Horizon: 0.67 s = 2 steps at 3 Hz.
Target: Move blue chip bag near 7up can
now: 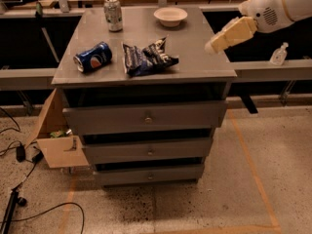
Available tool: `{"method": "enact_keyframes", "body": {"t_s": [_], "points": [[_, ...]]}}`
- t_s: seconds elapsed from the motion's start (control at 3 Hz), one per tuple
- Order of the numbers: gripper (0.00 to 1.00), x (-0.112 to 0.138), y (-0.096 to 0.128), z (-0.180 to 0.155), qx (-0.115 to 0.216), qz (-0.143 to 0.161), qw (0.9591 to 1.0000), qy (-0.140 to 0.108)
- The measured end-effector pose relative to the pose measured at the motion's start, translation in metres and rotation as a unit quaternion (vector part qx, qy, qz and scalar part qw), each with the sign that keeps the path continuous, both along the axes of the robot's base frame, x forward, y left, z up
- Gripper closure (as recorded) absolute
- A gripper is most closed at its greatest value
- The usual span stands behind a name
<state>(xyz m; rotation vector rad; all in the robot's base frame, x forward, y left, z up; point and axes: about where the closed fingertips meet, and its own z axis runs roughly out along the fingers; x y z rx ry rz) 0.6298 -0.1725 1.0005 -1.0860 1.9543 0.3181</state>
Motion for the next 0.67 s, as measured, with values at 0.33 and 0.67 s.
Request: {"method": "enact_keyframes", "body": {"t_s": [0.33, 0.67], "points": [[0.00, 0.0605, 0.0413, -0.0108, 0.072, -0.001, 0.9973, 0.008], [0.00, 0.0616, 0.0434, -0.0113, 0.073, -0.005, 0.9973, 0.007]]}}
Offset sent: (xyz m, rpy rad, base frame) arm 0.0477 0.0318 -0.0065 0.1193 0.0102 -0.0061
